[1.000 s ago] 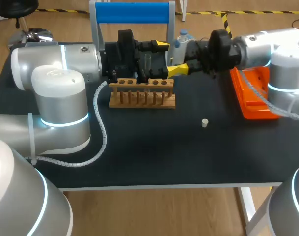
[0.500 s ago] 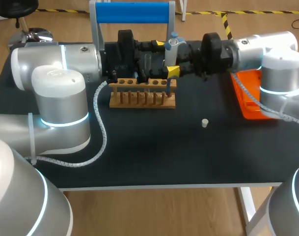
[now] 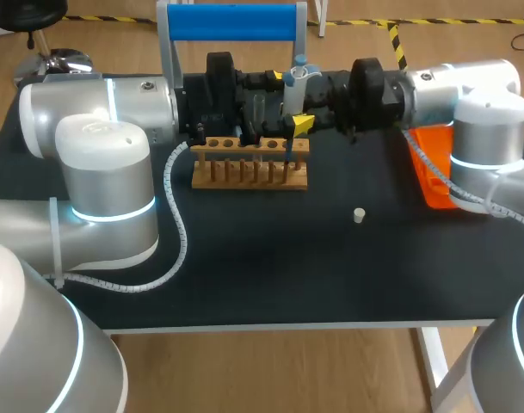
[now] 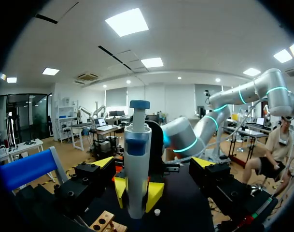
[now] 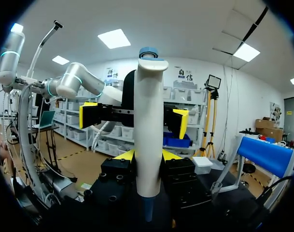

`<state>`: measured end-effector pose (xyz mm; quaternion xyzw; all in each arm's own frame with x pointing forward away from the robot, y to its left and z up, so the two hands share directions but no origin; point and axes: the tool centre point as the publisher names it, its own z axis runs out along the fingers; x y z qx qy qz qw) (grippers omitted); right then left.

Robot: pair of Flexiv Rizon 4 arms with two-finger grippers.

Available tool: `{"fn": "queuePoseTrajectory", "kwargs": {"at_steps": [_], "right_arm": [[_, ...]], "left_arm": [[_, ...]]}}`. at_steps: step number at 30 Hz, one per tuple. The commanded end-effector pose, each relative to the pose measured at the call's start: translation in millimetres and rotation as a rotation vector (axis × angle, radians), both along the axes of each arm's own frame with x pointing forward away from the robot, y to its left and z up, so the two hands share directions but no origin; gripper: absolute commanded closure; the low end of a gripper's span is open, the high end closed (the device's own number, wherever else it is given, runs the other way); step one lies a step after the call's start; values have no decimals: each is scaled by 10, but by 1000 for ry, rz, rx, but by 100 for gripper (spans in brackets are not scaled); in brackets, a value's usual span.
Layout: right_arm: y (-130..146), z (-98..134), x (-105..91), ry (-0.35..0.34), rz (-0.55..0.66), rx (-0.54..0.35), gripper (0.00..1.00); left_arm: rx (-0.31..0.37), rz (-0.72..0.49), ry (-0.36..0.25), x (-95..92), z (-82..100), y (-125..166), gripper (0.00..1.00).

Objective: Invert the test tube, pick up the pipette, mount the tip to pipette, aspirate from beaker and dispense into the tube, eject the tip, return the pipette, and cap with the stopper.

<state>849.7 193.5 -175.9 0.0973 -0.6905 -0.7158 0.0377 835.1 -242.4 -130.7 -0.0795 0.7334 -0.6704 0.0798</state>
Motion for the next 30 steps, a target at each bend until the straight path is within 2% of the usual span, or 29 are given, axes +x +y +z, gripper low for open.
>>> {"fn": "queuePoseTrajectory", "kwargs": {"at_steps": [1, 5, 7, 9, 10, 14, 26, 27, 28, 29, 30], "right_arm": [[0, 11, -17, -3, -9, 4, 100], [-1, 22, -25, -4, -13, 8, 100], [1, 24, -30, -6, -14, 10, 100], [3, 26, -34, -8, -15, 12, 100], [3, 30, -38, -9, -16, 13, 100], [-1, 41, -48, -13, -18, 17, 100], [-1, 58, -77, -12, -1, 17, 100], [-2, 59, -82, -11, 1, 17, 67], [-4, 61, -88, -12, 5, 17, 27], [-9, 64, -92, -14, 8, 14, 0], [-18, 67, -98, -15, 13, 11, 0]], "left_arm": [[-4, 4, -2, -1, -14, -16, 0], [-4, 4, -2, -1, -14, -16, 11], [-4, 4, -2, -1, -14, -16, 32], [-4, 4, -2, -1, -14, -16, 46], [-4, 4, -2, -1, -14, -16, 60], [-4, 4, -2, -1, -14, -16, 100], [-4, 4, -2, -1, -14, -16, 100], [-4, 4, -2, -1, -14, -16, 100], [-4, 4, -2, -1, -14, -16, 100], [-4, 4, -2, -1, -14, -16, 100], [-4, 4, -2, -1, -14, -16, 100]]}}
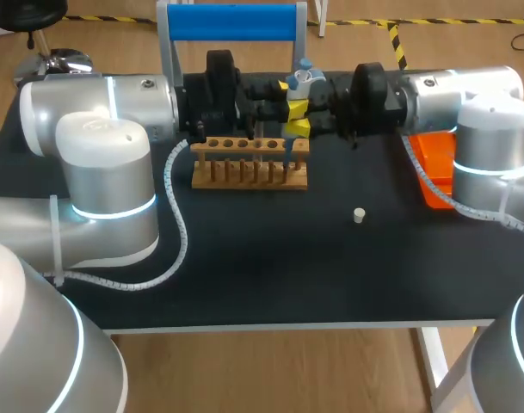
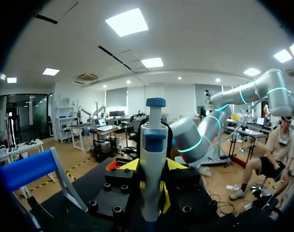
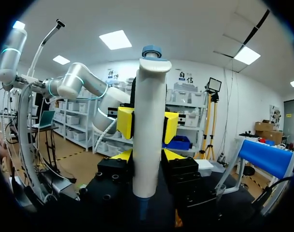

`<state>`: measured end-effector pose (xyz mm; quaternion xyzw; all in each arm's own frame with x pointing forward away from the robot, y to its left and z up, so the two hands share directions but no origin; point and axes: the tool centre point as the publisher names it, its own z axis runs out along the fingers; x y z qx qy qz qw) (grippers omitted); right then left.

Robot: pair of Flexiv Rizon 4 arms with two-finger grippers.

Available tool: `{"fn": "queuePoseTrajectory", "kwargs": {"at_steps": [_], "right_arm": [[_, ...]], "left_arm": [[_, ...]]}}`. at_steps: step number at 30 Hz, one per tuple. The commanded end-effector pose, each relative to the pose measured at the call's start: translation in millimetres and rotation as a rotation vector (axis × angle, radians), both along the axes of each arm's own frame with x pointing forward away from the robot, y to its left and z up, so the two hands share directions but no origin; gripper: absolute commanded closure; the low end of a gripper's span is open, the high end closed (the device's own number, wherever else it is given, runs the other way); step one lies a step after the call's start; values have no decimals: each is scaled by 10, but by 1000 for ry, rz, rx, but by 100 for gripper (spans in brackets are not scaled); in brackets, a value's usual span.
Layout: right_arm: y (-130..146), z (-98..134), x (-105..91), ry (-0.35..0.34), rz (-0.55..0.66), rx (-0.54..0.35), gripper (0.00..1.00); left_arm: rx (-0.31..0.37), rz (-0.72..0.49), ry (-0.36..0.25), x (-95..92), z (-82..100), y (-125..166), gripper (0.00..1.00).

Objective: Invert the test tube, pick up the pipette, mount the tip to pipette, aspirate from beaker and dispense into the tube, eject the tip, return the pipette, and cap with the stopper.

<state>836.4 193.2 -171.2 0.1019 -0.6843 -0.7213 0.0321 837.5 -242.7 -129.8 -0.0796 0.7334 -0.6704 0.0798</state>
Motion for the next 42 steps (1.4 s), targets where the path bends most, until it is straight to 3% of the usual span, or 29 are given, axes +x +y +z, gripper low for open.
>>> {"fn": "queuePoseTrajectory", "kwargs": {"at_steps": [1, 16, 23, 32, 37, 42], "right_arm": [[-26, 24, 29, -3, 19, -7, 0], [-531, -51, 135, 8, -22, -47, 0], [-767, -121, 351, 13, -97, -83, 0], [-1051, -85, 1082, 26, -243, -147, 0], [-993, 24, 1551, 22, -322, -178, 0], [-846, 99, 1890, 18, -378, -206, 0]], "left_arm": [[-4, 4, -2, -25, -24, -13, 100], [-4, 4, -2, -25, -24, -13, 100], [-4, 4, -2, -25, -24, -13, 100], [-4, 4, -2, -25, -24, -13, 100], [-4, 4, -2, -25, -24, -13, 100], [-4, 4, -2, -25, -24, -13, 100]]}}
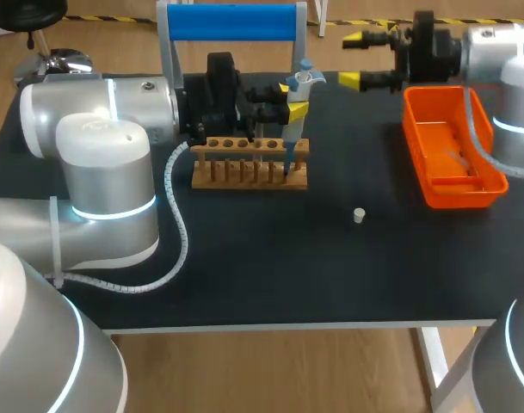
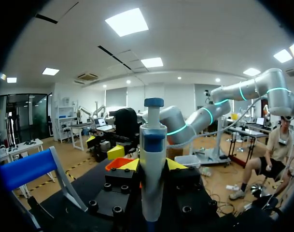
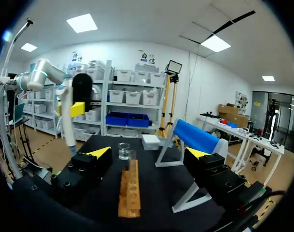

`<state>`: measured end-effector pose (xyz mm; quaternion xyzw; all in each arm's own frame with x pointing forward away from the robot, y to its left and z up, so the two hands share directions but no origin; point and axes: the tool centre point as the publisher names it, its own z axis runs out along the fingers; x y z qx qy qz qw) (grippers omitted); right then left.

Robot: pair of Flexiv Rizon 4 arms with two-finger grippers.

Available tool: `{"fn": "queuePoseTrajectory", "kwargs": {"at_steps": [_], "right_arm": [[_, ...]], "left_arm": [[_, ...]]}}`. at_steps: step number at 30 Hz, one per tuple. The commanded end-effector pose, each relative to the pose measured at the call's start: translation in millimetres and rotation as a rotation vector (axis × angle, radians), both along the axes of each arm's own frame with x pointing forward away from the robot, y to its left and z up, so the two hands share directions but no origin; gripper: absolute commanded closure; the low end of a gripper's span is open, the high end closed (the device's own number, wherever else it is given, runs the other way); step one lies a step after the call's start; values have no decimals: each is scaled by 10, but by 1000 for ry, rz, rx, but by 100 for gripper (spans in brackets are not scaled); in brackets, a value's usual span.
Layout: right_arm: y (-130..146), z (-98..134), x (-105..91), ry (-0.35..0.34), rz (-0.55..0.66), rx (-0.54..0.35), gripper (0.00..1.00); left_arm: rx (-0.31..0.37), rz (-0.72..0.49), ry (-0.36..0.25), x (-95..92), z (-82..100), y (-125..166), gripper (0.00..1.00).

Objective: Invert the test tube, pick up the pipette, mount the tip to pipette, aspirate from beaker and dispense into the tube, eject the tip, return the pipette, and cap with the stopper.

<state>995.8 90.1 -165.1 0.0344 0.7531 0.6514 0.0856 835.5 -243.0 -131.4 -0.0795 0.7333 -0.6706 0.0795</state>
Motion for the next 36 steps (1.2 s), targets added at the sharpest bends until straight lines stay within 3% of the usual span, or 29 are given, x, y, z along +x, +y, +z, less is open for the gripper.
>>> {"fn": "queuePoseTrajectory", "kwargs": {"at_steps": [1, 13, 36], "right_arm": [[206, 43, 331, 7, -14, -28, 0], [448, 47, 741, 40, -107, -104, 0], [883, 22, 900, 51, -119, -203, 0]], "left_arm": [[-4, 4, -3, -5, -8, -10, 100], [-4, 4, -3, -5, -8, -10, 100], [-4, 4, -3, -5, -8, -10, 100]]}}
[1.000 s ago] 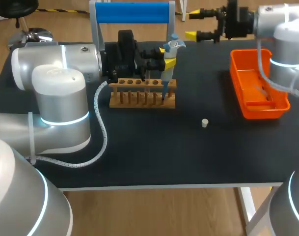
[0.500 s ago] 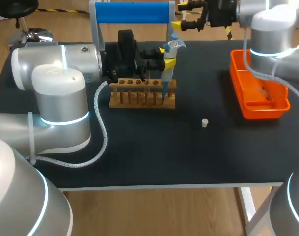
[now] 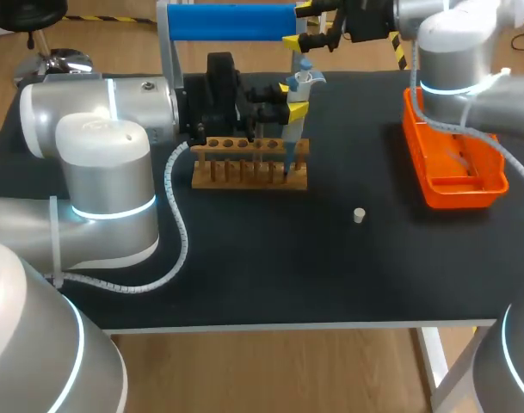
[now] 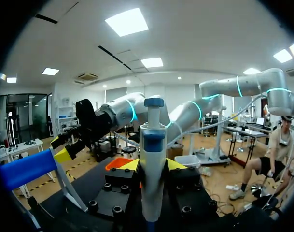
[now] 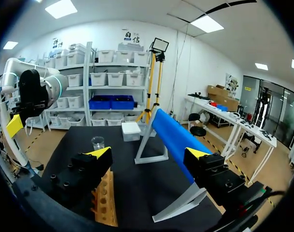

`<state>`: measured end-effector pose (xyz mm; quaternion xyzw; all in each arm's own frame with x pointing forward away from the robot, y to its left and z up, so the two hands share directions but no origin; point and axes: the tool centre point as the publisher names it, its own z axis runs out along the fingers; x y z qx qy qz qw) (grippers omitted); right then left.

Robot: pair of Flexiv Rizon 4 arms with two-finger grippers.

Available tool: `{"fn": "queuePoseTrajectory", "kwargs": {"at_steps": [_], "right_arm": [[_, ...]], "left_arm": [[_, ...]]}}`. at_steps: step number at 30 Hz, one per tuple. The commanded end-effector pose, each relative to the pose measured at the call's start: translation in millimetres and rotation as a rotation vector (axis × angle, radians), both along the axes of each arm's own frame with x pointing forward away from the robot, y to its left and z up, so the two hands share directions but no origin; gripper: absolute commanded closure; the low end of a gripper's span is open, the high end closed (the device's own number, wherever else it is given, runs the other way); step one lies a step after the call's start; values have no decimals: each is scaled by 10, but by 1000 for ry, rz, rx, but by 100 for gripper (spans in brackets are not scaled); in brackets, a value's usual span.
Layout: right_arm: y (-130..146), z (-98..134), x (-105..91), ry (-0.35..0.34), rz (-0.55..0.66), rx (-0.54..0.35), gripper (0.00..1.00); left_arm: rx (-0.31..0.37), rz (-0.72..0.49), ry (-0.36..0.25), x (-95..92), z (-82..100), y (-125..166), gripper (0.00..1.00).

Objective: Invert the test tube, pick up the pipette, mount the tip to pipette, aspirate from beaker and dispense into the tube, eject the tip, return the pipette, and cap with the stopper.

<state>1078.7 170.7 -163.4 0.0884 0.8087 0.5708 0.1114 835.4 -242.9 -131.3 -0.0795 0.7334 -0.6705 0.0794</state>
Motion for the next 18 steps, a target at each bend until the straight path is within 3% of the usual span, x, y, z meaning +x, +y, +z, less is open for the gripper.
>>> {"fn": "queuePoseTrajectory", "kwargs": {"at_steps": [1, 18], "right_arm": [[95, 4, 79, 5, 6, -18, 0], [301, -44, 110, 5, 18, -51, 0]], "left_arm": [[-4, 4, -3, -4, -8, -11, 100], [-4, 4, -3, -4, -8, -11, 100]]}}
